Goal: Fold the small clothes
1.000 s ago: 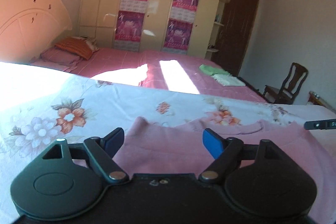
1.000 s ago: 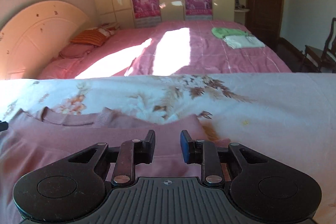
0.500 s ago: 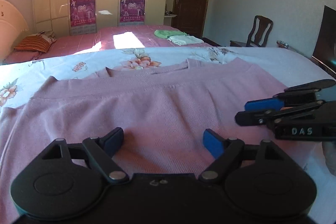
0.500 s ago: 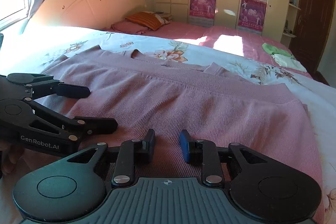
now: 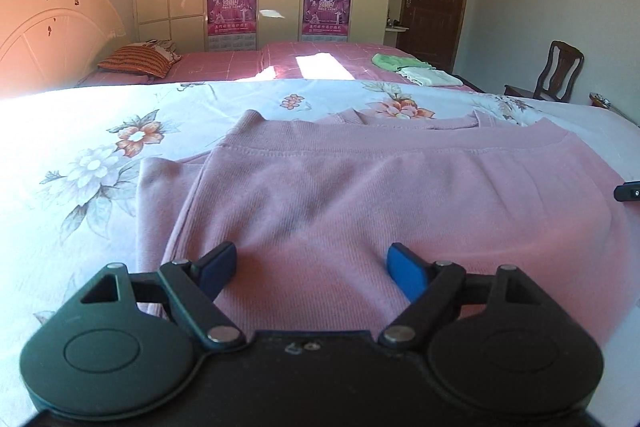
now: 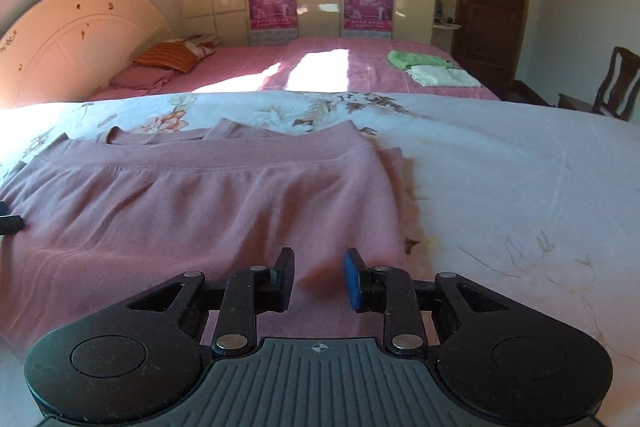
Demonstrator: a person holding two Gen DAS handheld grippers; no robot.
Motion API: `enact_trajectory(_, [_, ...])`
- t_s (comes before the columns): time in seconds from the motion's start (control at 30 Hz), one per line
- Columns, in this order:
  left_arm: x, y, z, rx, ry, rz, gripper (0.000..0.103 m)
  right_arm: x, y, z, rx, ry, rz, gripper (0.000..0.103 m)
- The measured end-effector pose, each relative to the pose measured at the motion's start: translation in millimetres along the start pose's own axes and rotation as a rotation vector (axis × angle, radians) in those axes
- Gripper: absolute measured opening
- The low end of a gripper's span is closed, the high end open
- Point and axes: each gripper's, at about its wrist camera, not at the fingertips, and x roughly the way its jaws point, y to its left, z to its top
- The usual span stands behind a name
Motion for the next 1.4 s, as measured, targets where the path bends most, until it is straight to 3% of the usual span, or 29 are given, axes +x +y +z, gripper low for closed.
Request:
enact_trajectory(0.1, [-3.6,4.0,-6.2,-0.005,0.002,0.009,0.083,1.9,-3.3,-3.4,-0.039,0.027,-0.005,0.026])
enact_trajectory(0.2, [-5.0,7.8,-8.2,0.001,0.005,0.053,0.083,7.8,6.3,-7.6,-0.189,0.051,-0.125,0.026])
enact_trajectory(0.27, [-12.6,3.2,-1.7,-0.020,0.010,0.071,0.078,4.5,2.4,-5.8,-0.175,0.062,-0.131,0.026])
enact_trajectory(0.3, [-20.2,-2.8,1.3,-0.030,-0.015,0.060,0.078,-2.5,2.6,-3.6,-0.147,0.044,-0.120,0.026])
enact_trajectory(0.37, [-33.1,-25.1,4.5,-0.010,-0.073,-0.030,0.083,-23.9,14.6,-0.9,-0.125,-0.050,-0.016,0.026])
enact_trajectory(0.47, [-29.0,-68.2,3.3,0.045,-0.073,-0.090,0.085,-27.1,50.4,-3.0,-0.147,-0.058,0.118,0.026])
enact_trajectory(0.53, [-13.5,-86.6,-2.3,0.067,-0.014,-0.086,0.085,-13.5,70.9,-10.0,-0.172,-0.003,0.116,0.026])
enact_trajectory(0.57, [-2.7,-90.9,-6.7,0.075,0.043,-0.067,0.085,-0.4,78.5,-15.3,-0.187,0.059,0.074,0.026])
enact_trajectory(0.67, [-11.5,-83.6,-9.6,0.026,0.038,-0.052,0.084,-8.3,81.4,-20.3,-0.161,0.047,0.043,0.026])
enact_trajectory(0.77, [-36.6,-81.0,-15.2,0.024,-0.015,-0.051,0.085,-40.4,90.2,-24.7,-0.154,-0.024,0.136,0.026])
enact_trajectory(0.9, [-42.6,-91.8,-30.1,0.024,0.019,-0.059,0.085,-50.7,126.1,-43.8,-0.183,-0.034,0.221,0.026])
enact_trajectory(0.97, [-41.0,-97.0,-39.9,0.044,0.042,-0.034,0.085,-43.2,144.6,-54.3,-0.197,0.006,0.214,0.026])
enact_trajectory(1.07, [-48.4,-88.7,-50.1,0.056,0.024,-0.005,0.088,-41.7,154.5,-66.1,-0.237,-0.012,0.165,0.026])
enact_trajectory(1.13, [-56.0,-72.6,-55.0,0.041,0.018,0.043,0.089,-45.0,146.4,-64.8,-0.242,-0.008,0.143,0.026])
enact_trajectory(1.23, [-68.3,-29.9,-63.1,-0.046,0.031,0.111,0.090,-46.8,99.4,-63.7,-0.181,0.000,0.010,0.026])
enact_trajectory(1.3, [-76.2,-10.9,-68.0,-0.070,0.029,0.093,0.090,-46.3,55.7,-64.9,-0.098,0.033,-0.047,0.026])
enact_trajectory(1.4, [-78.8,-14.3,-65.8,0.000,0.044,0.084,0.090,-50.9,19.0,-64.6,-0.070,0.050,-0.070,0.026])
